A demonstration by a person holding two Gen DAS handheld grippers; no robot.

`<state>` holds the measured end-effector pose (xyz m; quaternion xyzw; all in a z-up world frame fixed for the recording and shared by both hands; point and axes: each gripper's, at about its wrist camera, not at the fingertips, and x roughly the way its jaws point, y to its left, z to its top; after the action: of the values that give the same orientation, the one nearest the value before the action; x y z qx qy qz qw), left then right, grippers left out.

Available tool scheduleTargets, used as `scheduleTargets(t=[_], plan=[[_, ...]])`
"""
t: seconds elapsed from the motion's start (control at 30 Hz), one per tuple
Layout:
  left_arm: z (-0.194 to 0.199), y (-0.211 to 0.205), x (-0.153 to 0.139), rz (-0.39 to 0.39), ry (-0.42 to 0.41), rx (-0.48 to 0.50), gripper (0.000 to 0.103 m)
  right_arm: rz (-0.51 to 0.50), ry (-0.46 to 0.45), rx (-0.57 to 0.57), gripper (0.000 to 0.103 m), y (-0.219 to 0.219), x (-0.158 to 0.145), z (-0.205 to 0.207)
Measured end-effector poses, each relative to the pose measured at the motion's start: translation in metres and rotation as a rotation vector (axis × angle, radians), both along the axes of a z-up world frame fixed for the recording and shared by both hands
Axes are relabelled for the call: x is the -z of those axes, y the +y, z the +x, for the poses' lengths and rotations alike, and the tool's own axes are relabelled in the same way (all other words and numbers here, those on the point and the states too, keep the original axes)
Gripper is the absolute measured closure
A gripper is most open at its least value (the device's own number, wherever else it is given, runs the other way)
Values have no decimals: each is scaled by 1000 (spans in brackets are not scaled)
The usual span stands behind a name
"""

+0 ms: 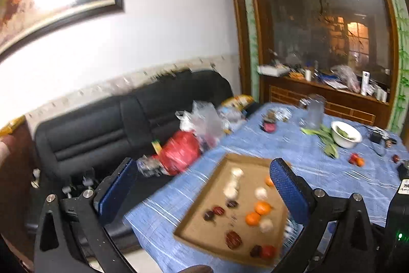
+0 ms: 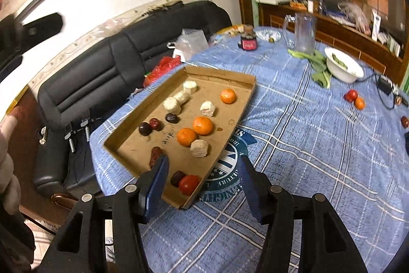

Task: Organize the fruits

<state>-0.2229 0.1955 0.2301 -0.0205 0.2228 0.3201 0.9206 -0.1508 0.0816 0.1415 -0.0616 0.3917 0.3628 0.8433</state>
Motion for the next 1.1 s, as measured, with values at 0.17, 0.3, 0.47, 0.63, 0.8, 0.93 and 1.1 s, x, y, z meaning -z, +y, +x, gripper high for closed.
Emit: scheduleTargets(t=[0.17, 0.3, 0.47, 0.63, 0.8, 0.93, 1.1], plan=[[-3, -12, 11, -29, 77, -7, 0, 6, -35, -13, 33, -14, -8, -16], [-8, -20, 23, -46, 123, 4, 0, -2, -35, -6, 30, -22, -6, -20], [-13, -24, 41, -83, 195, 15, 0, -12, -19, 1, 29, -27, -1, -22], [-16, -21, 54, -111, 237, 15, 0, -25, -14, -20, 29, -22, 3, -27], [-18, -14, 62, -154, 256, 10, 0, -42, -16, -54, 29, -13, 7, -34], [-17, -9, 69, -182, 279, 16, 0, -49, -9, -68, 28, -8, 11, -36], [-15, -5, 76, -203, 314, 23, 0, -57, 3, -89, 27, -1, 17, -38]])
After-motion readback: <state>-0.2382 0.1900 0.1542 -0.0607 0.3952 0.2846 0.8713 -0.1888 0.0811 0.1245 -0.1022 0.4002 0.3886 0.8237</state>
